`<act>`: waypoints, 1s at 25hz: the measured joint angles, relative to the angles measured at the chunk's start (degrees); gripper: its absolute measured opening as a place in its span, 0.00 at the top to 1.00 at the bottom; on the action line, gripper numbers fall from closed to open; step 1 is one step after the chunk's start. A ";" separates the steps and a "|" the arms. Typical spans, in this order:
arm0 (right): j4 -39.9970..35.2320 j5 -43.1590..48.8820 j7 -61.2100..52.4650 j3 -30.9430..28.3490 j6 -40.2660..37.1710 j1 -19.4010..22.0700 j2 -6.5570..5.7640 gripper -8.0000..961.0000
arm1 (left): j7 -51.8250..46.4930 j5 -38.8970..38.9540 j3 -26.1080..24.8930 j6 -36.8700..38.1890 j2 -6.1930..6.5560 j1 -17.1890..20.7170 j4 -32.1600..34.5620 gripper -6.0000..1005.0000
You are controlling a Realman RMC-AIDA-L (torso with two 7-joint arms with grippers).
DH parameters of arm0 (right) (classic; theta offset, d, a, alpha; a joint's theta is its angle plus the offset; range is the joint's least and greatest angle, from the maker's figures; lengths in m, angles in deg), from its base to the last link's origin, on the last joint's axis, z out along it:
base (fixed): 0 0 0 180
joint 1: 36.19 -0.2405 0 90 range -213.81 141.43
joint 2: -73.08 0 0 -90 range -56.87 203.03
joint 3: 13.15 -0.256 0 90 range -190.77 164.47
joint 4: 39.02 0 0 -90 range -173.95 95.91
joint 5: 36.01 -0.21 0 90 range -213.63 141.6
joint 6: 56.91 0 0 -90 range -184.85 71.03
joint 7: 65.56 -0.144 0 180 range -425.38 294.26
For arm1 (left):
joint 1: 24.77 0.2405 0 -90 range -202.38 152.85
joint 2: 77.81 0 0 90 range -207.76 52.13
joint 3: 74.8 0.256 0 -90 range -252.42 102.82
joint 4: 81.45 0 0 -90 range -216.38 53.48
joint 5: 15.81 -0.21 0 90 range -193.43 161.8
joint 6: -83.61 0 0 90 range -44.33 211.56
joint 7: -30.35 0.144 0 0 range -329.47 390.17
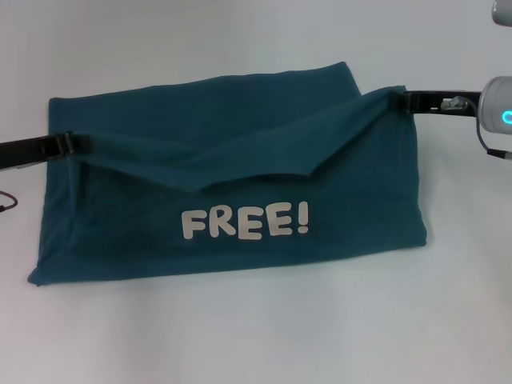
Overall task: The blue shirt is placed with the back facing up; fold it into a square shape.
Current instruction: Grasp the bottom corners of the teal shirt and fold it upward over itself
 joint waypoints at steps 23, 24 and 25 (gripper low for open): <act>1.57 -0.16 0.17 0.77 6.72 -0.18 0.66 0.91 | -0.65 -0.05 7.61 -12.46 -1.96 0.09 -0.09 0.89; 1.57 -0.15 0.17 0.99 6.77 -0.19 0.68 0.83 | -0.65 -0.07 7.62 -12.46 -1.97 0.04 -0.12 0.86; 1.57 -0.15 0.17 1.27 6.92 -0.19 0.71 0.76 | -0.65 -0.10 7.63 -12.47 -1.97 0.00 -0.14 0.84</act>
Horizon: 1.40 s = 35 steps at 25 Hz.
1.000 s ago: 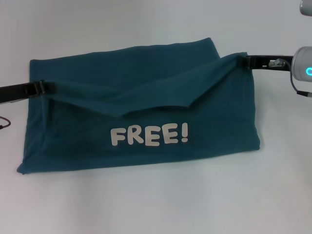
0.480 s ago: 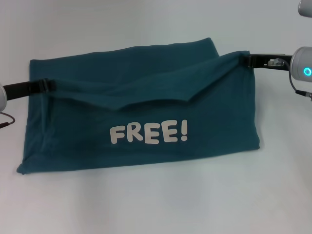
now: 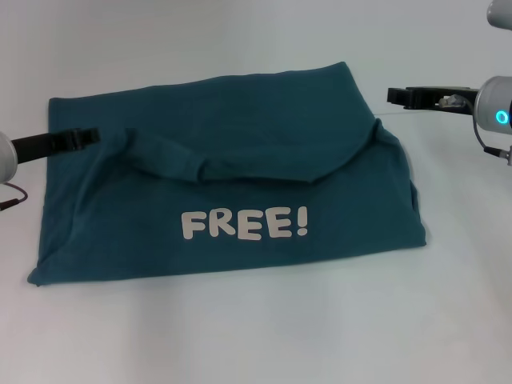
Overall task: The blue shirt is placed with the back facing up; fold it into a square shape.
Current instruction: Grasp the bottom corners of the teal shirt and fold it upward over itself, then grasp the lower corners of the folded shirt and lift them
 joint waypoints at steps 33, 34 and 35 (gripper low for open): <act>-4.53 0.73 -2.25 0.65 -13.17 3.34 -2.14 0.04 | -19.47 -9.51 -2.80 37.53 -0.86 11.96 23.28 0.08; -4.58 0.74 -2.31 0.66 -13.38 3.40 -2.15 0.04 | -19.91 -10.55 -2.78 37.66 -1.11 11.80 23.27 0.08; -4.58 0.74 -2.31 0.65 -13.51 3.44 -2.20 0.04 | -20.43 -11.70 -2.76 37.73 -1.36 11.68 23.31 0.08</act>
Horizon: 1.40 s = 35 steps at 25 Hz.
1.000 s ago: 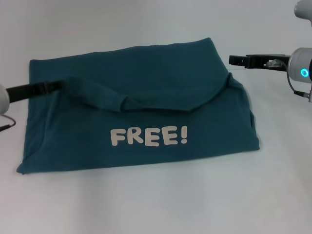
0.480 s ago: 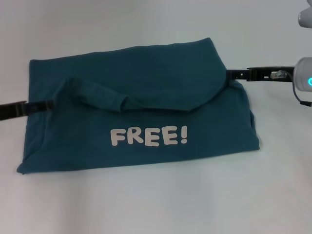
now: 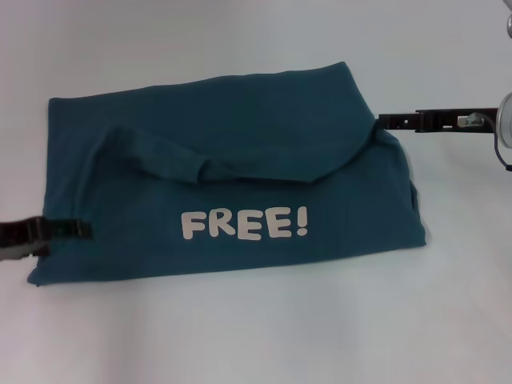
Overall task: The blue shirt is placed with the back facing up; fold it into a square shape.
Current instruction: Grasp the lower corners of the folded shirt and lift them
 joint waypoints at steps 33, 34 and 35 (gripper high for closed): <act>-0.03 -0.03 0.72 0.00 0.25 0.03 0.55 0.04 | -5.39 -11.22 0.09 -7.38 -1.40 -0.29 -4.37 0.09; -0.03 -0.03 0.72 0.00 0.25 0.03 0.55 0.04 | -5.39 -11.40 0.15 -7.58 -1.42 -0.40 -4.55 0.09; -0.02 -0.03 0.72 0.00 0.25 0.02 0.55 0.04 | -5.41 -11.51 0.29 -7.78 -1.44 -0.51 -4.70 0.09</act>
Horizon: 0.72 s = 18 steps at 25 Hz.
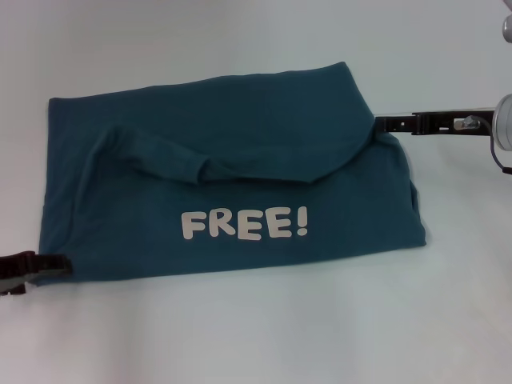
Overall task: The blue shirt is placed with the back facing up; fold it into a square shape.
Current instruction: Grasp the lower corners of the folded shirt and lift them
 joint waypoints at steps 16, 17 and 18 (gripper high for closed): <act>0.00 0.00 0.00 0.00 0.05 0.20 0.16 0.05 | 0.64 0.45 1.17 -0.86 -0.17 -2.82 -2.83 0.09; 0.00 0.00 0.00 0.00 0.07 0.25 0.16 0.05 | 0.84 0.53 1.19 -0.90 -0.20 -2.90 -2.83 0.09; -0.01 0.00 0.00 0.00 0.08 0.28 0.17 0.05 | 1.22 0.63 1.21 -1.07 -0.24 -3.11 -2.99 0.09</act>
